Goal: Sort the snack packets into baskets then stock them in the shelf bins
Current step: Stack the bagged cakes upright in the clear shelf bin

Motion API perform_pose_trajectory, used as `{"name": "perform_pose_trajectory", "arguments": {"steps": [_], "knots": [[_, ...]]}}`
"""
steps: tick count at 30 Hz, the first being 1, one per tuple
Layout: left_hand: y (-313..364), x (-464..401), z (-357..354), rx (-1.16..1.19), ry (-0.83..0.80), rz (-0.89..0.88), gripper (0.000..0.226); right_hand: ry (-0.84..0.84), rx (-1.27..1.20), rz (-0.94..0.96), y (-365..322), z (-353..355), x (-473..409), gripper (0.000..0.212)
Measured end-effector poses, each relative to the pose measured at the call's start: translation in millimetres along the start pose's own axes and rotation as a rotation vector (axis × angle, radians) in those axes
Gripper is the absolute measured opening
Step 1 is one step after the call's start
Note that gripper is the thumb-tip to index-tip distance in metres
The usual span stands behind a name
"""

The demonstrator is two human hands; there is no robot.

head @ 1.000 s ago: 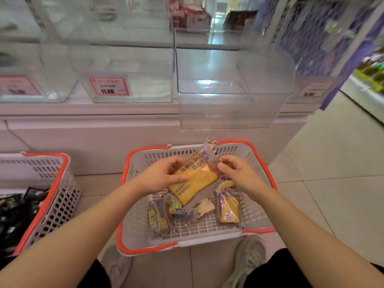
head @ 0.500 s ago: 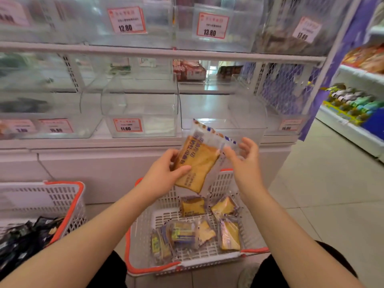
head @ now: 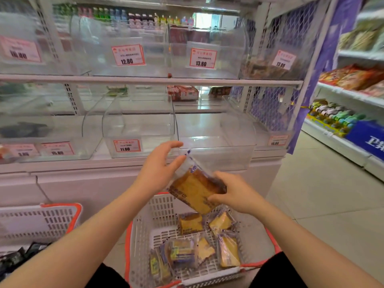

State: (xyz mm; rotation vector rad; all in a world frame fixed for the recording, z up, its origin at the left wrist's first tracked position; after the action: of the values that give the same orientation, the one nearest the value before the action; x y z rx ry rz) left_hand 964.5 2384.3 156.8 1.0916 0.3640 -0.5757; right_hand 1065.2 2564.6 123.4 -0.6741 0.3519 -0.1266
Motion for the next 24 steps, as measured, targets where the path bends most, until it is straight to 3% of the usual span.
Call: {"name": "perform_pose_trajectory", "arguments": {"steps": [2, 7, 11, 14, 18, 21, 24], "knots": [[6.3, -7.7, -0.7, 0.085, -0.11, 0.042, 0.008, -0.016, 0.055, 0.024, -0.9, 8.5, -7.3, 0.032], [9.3, -28.0, -5.7, 0.342, -0.01, 0.078, 0.018, 0.164, -0.007, 0.015, 4.5, 28.7, -32.2, 0.035], [8.6, -56.2, -10.9, 0.56, 0.154, 0.182, 0.021, 0.483, -0.495, -0.177, 9.5, 35.2, -51.0, 0.029], [5.8, -76.0, -13.5, 0.646, 0.227, 0.263, 0.019, 0.486, -0.887, -0.341, 13.9, 32.9, -62.2, 0.01], [-1.4, -93.9, -18.7, 0.738, 0.264, 0.338, 0.016, 0.442, -0.878, -0.324, 14.6, 41.6, -82.7, 0.013], [-7.3, -102.2, -24.4, 0.751, 0.317, 0.359, 0.02, 0.553, -0.784, -0.28, 13.4, 50.8, -104.0, 0.02], [-9.8, -107.1, -35.4, 0.809, 0.345, 0.465, 0.022, 0.614, -0.871, -0.365, 10.2, 46.2, -123.2, 0.019]]}}
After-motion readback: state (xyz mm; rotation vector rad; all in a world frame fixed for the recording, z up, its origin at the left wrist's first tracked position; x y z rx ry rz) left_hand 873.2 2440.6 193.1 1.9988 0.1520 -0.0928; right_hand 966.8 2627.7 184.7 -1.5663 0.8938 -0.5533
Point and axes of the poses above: each hand's wrist, its own x-axis away from the middle knuckle, its own z-axis out of the back of the hand, y = z × x, the point moved 1 cm from there along -x, towards the middle knuckle, and after that the axes turned 14 degrees about y, right-handed, at the moved point
